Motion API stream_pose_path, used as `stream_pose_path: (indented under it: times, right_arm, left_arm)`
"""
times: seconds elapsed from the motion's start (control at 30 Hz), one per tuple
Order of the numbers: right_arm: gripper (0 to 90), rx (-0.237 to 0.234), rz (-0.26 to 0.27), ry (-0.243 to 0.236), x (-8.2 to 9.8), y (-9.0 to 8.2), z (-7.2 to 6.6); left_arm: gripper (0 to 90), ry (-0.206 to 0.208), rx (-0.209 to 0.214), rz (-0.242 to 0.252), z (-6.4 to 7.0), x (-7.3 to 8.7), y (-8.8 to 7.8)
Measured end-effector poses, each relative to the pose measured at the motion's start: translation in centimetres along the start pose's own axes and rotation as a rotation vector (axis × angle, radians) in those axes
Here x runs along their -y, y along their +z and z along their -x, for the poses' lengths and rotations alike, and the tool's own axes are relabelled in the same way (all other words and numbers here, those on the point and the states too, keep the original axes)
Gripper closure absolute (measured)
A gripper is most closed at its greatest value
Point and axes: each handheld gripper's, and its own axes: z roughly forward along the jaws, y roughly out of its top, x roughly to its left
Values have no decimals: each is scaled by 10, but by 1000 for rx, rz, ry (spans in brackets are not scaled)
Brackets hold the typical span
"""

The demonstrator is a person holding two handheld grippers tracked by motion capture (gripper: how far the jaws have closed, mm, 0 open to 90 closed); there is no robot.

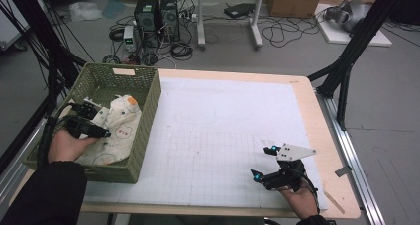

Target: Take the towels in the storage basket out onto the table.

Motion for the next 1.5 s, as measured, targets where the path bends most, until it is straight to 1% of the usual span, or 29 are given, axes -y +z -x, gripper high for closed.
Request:
stream_pose_path:
  times: [0.03, 0.07, 0.1, 0.17, 0.23, 0.3, 0.4, 0.47, 0.57, 0.63, 0.7, 0.77, 0.87, 0.93, 1.0, 1.13, 1.27, 1.5]
  right_arm:
    - [91, -1, 1, 1, 0, 0, 0]
    - [91, -1, 1, 1, 0, 0, 0]
    - [91, -1, 1, 4, 0, 0, -1]
    - [91, -1, 3, 1, 0, 0, 0]
    - [91, -1, 4, 2, 0, 0, 0]
    - [91, -1, 4, 3, 0, -1, 0]
    - [91, 1, 6, 3, 0, -1, 1]
    - [91, 2, 7, 2, 0, -2, 1]
    - [91, 2, 5, 7, 1, -2, 1]
    - [91, 5, 9, 5, 1, -3, 1]
    - [91, 4, 9, 7, 1, -3, 1]
    - [91, 5, 9, 7, 1, -3, 1]
    - [91, 6, 9, 5, 1, -3, 1]
    - [91, 6, 9, 7, 1, -3, 1]
    - [91, 6, 8, 9, 1, -3, 1]
    - [91, 9, 10, 11, 1, -4, 2]
    - [91, 8, 12, 13, 1, -4, 3]
    - [91, 12, 15, 16, 1, -5, 4]
  left_arm:
    - [729, 2, 0, -4, 1, 0, 0]
    - [729, 7, 3, -2, 1, 0, 0]
    - [794, 17, 9, -4, 2, 0, 0]
    - [860, 37, 16, -8, 4, -1, -1]
    - [863, 40, 34, -2, 4, -1, -3]
    - [867, 32, 42, 19, 3, -1, -7]
    - [867, 21, 64, 75, 3, -1, -16]
    - [867, 12, 92, 106, 3, 0, -22]
    - [867, 4, 117, 152, 1, 2, -32]
    - [867, -17, 153, 185, -1, 5, -38]
    - [867, -34, 171, 224, -4, 8, -43]
    - [867, -47, 194, 251, -7, 11, -48]
    - [866, -83, 253, 301, -13, 15, -55]
    - [866, -113, 283, 332, -17, 17, -59]
    - [866, -132, 305, 353, -20, 19, -62]
    - [866, -181, 365, 396, -28, 24, -66]
    - [866, -193, 393, 420, -32, 27, -68]
    - [866, -214, 452, 475, -34, 26, -76]
